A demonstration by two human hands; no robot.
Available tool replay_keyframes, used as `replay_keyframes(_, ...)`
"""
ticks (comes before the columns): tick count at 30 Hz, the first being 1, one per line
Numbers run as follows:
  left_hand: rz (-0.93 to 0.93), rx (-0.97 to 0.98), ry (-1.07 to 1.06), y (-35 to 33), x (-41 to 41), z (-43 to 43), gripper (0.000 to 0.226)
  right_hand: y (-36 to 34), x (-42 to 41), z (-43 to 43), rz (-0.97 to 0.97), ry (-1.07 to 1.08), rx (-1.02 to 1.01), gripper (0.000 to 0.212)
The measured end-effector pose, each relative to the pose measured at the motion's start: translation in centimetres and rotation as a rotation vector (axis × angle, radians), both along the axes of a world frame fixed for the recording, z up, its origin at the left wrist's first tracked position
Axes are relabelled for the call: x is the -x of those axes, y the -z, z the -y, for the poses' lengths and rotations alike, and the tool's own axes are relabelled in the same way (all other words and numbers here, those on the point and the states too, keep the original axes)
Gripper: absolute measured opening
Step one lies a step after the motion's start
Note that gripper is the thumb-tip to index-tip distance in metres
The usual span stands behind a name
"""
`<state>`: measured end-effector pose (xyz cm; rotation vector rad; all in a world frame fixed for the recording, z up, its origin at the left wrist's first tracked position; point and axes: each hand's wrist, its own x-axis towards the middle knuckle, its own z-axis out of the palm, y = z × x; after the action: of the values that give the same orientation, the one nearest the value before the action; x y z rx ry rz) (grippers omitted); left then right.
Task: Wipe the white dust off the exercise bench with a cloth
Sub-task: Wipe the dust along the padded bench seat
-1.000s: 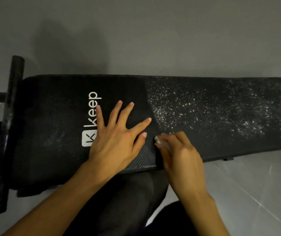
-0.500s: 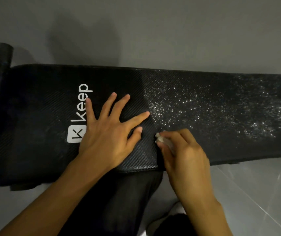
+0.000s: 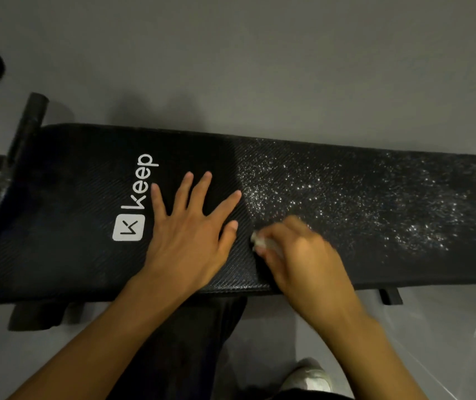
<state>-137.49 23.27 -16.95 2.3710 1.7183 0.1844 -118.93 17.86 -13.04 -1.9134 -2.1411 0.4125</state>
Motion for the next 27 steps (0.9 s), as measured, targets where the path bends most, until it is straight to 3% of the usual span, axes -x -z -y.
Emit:
replay_keyframes(3, -0.007, 0.028, -0.003, 0.0, 0.0, -0.3, 0.069, -0.2, -0.6, 1.9, -0.106, -0.034, 0.060, 0.015)
replay_keyframes(8, 0.001, -0.015, -0.009, 0.3, -0.3, -2.3, 0.061, 0.9, 0.6, -2.9, -0.020, 0.061, -0.098, 0.019)
replay_keyframes(14, -0.002, -0.073, 0.002, 1.1, -0.2, -2.7, 0.059, 0.8, -0.4, -1.2, -0.120, -0.109, -0.013, 0.018)
replay_keyframes(19, -0.003, -0.085, -0.006, 1.0, -0.2, -2.7, 0.058, 1.3, 0.0, -4.2, -0.017, -0.019, -0.112, 0.024)
replay_keyframes(23, 0.001, -0.085, -0.008, 1.0, -0.2, -2.7, 0.058, 0.7, -0.8, -2.3, -0.119, -0.150, 0.011, 0.021)
replay_keyframes(27, 0.006, -0.078, -0.015, 1.0, -0.4, -2.7, 0.058, 1.4, -0.1, -3.9, -0.064, -0.035, -0.105, 0.025)
